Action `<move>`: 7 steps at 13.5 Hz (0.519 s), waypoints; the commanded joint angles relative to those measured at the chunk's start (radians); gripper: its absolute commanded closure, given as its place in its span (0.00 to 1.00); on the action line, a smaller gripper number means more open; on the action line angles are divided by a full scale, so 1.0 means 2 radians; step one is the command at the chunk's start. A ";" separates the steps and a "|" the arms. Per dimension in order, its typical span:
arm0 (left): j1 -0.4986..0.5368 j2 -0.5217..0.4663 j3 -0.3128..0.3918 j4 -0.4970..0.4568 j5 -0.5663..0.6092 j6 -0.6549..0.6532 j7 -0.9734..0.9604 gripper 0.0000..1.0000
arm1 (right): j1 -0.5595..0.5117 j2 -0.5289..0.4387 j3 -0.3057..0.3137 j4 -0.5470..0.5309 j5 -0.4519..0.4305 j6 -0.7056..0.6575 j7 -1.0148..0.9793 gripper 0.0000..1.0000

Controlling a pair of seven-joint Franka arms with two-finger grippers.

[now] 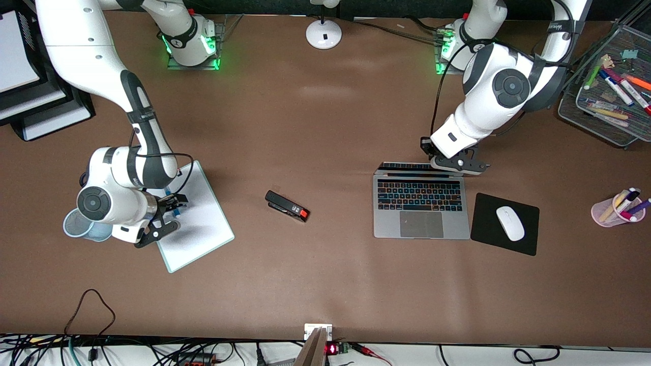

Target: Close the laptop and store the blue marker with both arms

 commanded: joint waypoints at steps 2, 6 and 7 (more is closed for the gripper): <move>0.008 0.026 0.001 0.005 0.059 0.065 -0.001 1.00 | -0.002 0.003 0.001 -0.004 0.010 0.007 -0.013 0.25; 0.009 0.077 0.008 0.040 0.077 0.109 0.002 1.00 | -0.001 0.004 0.001 -0.004 0.010 0.007 -0.016 0.45; 0.009 0.092 0.009 0.054 0.084 0.112 0.002 1.00 | -0.001 0.005 0.001 -0.004 0.010 0.007 -0.015 0.45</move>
